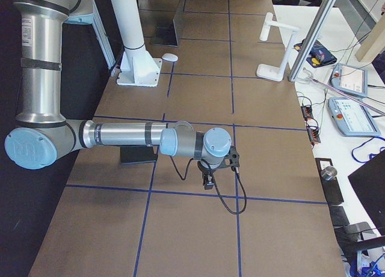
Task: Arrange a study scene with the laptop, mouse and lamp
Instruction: 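Grasp the edge of the grey laptop with the left gripper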
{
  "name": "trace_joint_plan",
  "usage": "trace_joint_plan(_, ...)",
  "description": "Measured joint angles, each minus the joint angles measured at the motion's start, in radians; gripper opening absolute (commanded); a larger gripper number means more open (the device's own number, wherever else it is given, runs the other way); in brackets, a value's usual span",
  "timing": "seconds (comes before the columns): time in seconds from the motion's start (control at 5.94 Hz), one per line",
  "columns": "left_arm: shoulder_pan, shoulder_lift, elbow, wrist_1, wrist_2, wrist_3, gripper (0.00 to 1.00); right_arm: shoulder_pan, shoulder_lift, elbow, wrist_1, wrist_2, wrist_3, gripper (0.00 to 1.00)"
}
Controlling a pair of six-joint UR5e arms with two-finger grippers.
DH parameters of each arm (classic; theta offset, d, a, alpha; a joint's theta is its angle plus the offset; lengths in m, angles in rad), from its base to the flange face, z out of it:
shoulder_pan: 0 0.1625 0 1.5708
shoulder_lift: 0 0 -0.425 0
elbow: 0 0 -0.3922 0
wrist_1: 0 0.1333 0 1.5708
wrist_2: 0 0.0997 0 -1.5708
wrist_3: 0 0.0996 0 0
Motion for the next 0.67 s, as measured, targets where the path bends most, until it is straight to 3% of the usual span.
trace_joint_plan(0.67,0.334,0.013,-0.090,-0.048,0.268,-0.477,1.00,-0.031,0.006,0.009,0.000,0.000,0.001,1.00)
